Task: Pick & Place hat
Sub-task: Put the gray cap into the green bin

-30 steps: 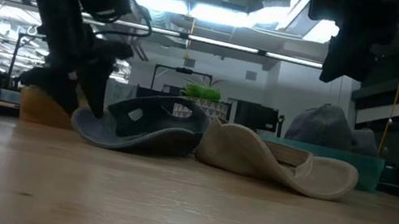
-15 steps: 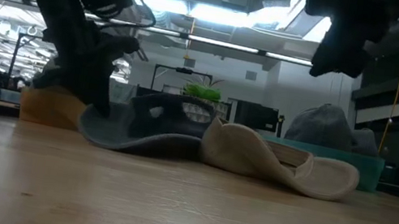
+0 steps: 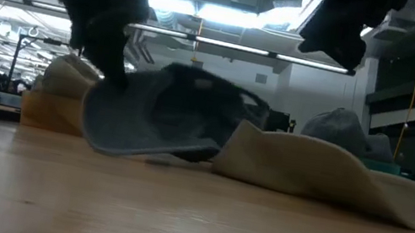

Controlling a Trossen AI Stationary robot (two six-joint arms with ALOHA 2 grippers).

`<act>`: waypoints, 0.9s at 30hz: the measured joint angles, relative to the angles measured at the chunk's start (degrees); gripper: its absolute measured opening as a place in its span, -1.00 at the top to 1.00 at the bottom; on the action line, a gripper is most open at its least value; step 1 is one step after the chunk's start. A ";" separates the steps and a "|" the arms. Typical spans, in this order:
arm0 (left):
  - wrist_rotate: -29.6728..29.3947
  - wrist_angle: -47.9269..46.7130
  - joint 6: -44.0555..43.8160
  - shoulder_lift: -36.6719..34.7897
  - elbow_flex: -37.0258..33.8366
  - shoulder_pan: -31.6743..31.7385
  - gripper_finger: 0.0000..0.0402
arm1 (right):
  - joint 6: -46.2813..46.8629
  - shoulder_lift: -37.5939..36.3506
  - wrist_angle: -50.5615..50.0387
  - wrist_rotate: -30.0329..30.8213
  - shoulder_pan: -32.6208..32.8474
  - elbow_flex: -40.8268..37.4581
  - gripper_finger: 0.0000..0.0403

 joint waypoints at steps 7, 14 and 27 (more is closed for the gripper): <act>-8.94 -10.17 19.32 0.00 9.34 -4.53 0.96 | -3.46 0.00 4.43 -0.11 -0.65 0.00 0.49; -12.36 -22.10 35.99 0.00 19.58 -7.97 0.96 | -10.31 0.00 13.93 -0.79 -2.63 0.00 0.49; -26.85 -44.12 41.90 -0.04 40.52 -15.23 0.96 | -25.35 -0.02 19.11 -5.10 -4.60 7.31 0.49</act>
